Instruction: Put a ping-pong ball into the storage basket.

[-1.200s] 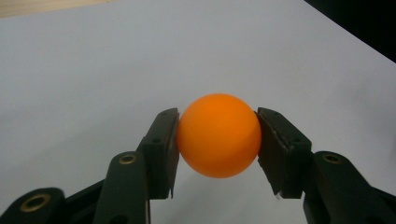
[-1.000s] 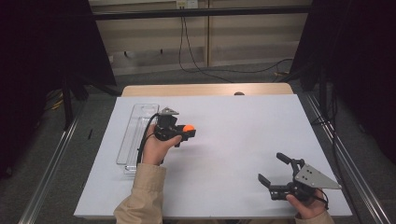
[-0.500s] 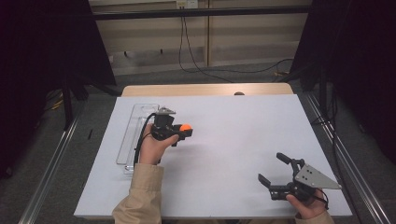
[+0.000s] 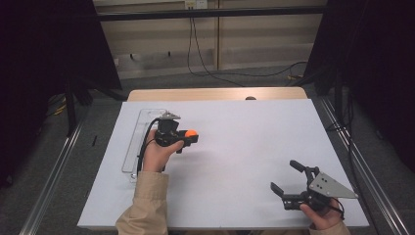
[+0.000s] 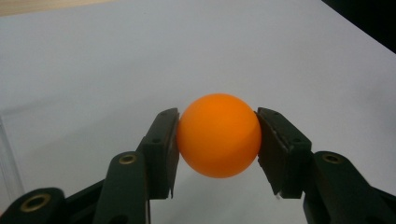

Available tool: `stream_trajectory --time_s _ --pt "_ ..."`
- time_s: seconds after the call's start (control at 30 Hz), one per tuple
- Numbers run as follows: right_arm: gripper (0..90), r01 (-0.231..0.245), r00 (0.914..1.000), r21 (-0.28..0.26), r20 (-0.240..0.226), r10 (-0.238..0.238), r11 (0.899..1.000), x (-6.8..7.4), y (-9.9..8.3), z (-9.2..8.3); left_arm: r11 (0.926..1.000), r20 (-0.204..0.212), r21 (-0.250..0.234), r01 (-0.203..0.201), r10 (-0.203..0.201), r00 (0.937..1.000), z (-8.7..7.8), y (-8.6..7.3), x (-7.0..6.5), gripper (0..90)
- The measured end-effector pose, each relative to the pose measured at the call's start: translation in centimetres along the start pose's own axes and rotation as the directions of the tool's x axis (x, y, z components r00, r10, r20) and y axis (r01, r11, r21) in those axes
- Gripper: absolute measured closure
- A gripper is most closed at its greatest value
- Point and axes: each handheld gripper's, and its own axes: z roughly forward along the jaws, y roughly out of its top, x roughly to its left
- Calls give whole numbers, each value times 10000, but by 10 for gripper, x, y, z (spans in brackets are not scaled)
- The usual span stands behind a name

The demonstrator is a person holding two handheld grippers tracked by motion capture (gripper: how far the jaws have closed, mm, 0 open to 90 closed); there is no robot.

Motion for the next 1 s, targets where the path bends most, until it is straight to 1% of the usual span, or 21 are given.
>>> stream_trajectory --time_s 0.07,0.1,0.2,0.27,0.37,0.4,0.47,0.5,0.57,0.6,0.67,0.9,0.97,1.0 --pt "42 -19 10000 -10 6 19 10000 0 0 0 10000 -35 -38 -2 2 10000 -1 0 1 508" --pt "42 -4 10000 -4 -2 4 10000 0 0 0 9999 -57 -101 75 -75 10000 -1 0 1 508" --pt "42 -35 10000 -28 24 35 10000 0 0 0 10000 -87 -37 28 -29 10000 -4 0 3 508" --pt "42 -37 10000 -31 18 37 10000 0 0 0 9998 -103 -135 131 -132 9999 -4 0 3 508" --pt "42 -35 10000 -23 20 35 10000 0 0 0 9999 -86 -85 77 -78 9999 -6 0 5 508" --pt "42 -35 10000 -23 20 35 10000 0 0 0 9999 -122 -137 104 -106 9999 -6 0 5 508" --pt "42 -8 10000 -2 -6 8 10000 0 0 0 10000 -185 -62 32 -33 9998 -7 0 6 508" --pt "42 -53 10000 -17 9 53 10000 0 0 0 9999 -202 -104 88 -90 9998 -8 0 6 508" --pt "42 -11 10000 -13 11 11 10000 0 0 0 9999 -219 -117 83 -85 9997 -9 -1 7 508" --pt "42 -82 10000 -44 35 82 10000 0 0 0 9999 -266 -99 59 -62 9996 -9 0 8 508" --pt "42 -15 10000 -22 6 15 10000 0 0 0 9998 -309 -140 129 -133 9994 -10 -1 8 508" --pt "42 -60 10000 -14 6 60 10000 0 0 0 9999 -353 -97 81 -84 9993 -12 -1 10 508" --pt "42 -11 10000 -12 3 11 10000 0 0 0 9998 -374 -162 150 -156 9992 -13 -1 11 508" --pt "42 -59 10000 -26 15 59 10000 0 0 0 9999 -384 -127 103 -108 9992 -13 -1 11 508"
